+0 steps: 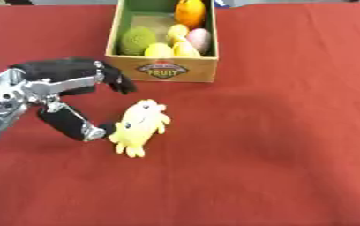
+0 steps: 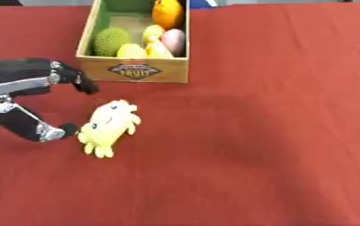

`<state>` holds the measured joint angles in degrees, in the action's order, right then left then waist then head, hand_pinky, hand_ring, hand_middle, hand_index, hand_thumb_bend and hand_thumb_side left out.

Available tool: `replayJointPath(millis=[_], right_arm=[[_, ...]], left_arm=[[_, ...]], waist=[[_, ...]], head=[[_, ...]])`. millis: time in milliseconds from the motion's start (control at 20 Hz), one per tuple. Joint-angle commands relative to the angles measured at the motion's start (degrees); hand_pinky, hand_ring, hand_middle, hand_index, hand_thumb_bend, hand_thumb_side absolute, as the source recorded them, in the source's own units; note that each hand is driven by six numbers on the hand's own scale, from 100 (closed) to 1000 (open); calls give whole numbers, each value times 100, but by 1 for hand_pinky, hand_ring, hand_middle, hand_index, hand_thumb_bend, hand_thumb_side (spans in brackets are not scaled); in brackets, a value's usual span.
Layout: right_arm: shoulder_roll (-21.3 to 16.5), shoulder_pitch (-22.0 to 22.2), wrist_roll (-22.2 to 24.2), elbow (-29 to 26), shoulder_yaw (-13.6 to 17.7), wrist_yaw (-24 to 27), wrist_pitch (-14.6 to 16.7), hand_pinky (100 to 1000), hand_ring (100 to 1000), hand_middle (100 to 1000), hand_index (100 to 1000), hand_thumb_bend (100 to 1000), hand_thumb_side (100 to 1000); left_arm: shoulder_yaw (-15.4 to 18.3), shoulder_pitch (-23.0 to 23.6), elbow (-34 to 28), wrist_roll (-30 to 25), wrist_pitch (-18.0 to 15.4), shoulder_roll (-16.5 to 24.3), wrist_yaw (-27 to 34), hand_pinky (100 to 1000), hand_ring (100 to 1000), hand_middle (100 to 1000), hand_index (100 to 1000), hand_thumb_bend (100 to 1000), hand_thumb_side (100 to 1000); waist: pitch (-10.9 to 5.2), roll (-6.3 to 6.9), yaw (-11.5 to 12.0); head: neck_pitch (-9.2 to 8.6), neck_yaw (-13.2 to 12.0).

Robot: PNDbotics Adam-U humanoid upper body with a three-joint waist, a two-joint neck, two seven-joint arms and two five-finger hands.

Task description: Pick up objects on the table and place them in the box.

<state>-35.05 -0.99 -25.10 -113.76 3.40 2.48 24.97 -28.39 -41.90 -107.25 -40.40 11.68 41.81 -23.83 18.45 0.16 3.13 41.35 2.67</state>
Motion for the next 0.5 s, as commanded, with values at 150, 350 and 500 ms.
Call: replayJointPath(millis=[150, 350, 500], right_arm=[[-74, -53, 24, -83, 49, 39, -12, 796, 643, 652, 789, 100, 619], [-41, -73, 32, -83, 26, 35, -25, 796, 641, 650, 788, 100, 620], [-23, -101, 35, -83, 2, 30, -34, 796, 639, 649, 788, 100, 620]], left_arm=[[-73, -155, 16, -106, 220, -87, -167, 916, 841, 770, 882, 386, 100], [-166, -214, 410, -75, 92, -287, -485, 927, 856, 788, 891, 389, 100], [-219, -269, 711, -75, -37, -436, -672, 931, 863, 797, 892, 398, 100]], waist=[[-84, -18, -28], [-37, -23, -49], [5, -26, -67]], head=[[-51, -17], [-68, -22], [-84, -25]])
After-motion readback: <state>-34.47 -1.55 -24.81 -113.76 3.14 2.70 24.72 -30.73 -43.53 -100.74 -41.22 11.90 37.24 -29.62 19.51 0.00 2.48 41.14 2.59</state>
